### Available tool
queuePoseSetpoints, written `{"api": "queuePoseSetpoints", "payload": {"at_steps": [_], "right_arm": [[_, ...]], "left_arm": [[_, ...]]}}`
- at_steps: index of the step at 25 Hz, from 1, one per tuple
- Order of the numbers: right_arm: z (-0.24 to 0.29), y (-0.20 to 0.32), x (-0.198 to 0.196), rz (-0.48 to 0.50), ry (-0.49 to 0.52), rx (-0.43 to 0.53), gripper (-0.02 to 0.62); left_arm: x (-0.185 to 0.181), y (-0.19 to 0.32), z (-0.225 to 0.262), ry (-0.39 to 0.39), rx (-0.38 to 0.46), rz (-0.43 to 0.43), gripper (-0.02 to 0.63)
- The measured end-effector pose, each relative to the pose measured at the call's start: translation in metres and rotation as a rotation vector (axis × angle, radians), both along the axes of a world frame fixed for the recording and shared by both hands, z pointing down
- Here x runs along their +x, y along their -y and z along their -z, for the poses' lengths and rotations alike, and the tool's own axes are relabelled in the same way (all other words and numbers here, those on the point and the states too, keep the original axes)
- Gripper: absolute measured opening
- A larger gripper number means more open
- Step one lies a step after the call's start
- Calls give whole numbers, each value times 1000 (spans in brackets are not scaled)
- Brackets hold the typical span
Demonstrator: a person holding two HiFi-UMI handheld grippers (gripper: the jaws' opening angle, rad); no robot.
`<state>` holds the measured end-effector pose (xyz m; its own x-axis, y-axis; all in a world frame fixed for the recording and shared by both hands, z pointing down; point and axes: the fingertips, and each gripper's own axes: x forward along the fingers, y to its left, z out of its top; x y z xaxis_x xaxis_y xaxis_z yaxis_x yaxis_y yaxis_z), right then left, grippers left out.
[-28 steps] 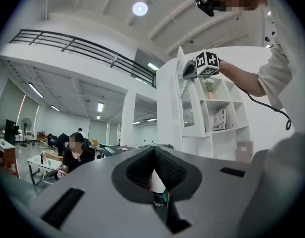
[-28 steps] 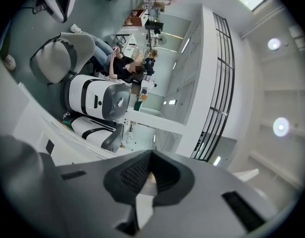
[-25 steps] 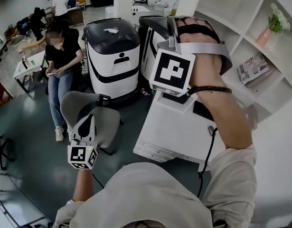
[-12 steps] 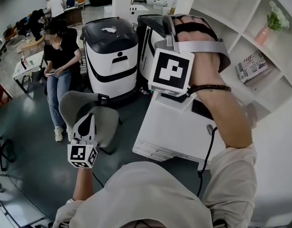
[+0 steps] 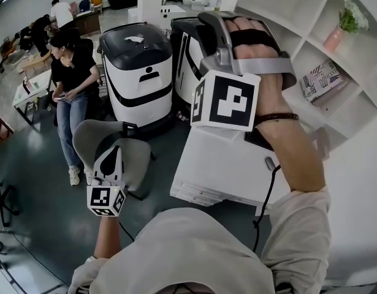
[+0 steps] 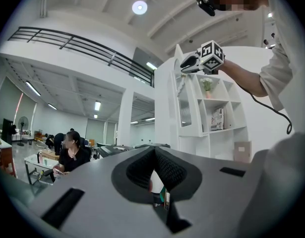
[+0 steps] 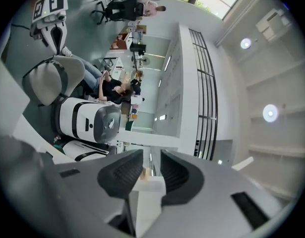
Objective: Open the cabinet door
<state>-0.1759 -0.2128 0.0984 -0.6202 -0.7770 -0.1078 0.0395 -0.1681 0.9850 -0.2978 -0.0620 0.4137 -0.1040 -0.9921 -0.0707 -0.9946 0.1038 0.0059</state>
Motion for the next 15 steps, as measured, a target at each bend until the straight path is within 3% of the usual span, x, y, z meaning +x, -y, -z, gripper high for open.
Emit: {"api": "queuePoseSetpoints", "payload": {"at_steps": [10, 15], "right_arm": [[22, -28, 16, 162, 158, -20, 221], [30, -32, 31, 219, 238, -43, 227]], "left_arm": [[13, 19, 4, 9, 3, -52, -3], [17, 28, 6, 14, 6, -70, -3]]}}
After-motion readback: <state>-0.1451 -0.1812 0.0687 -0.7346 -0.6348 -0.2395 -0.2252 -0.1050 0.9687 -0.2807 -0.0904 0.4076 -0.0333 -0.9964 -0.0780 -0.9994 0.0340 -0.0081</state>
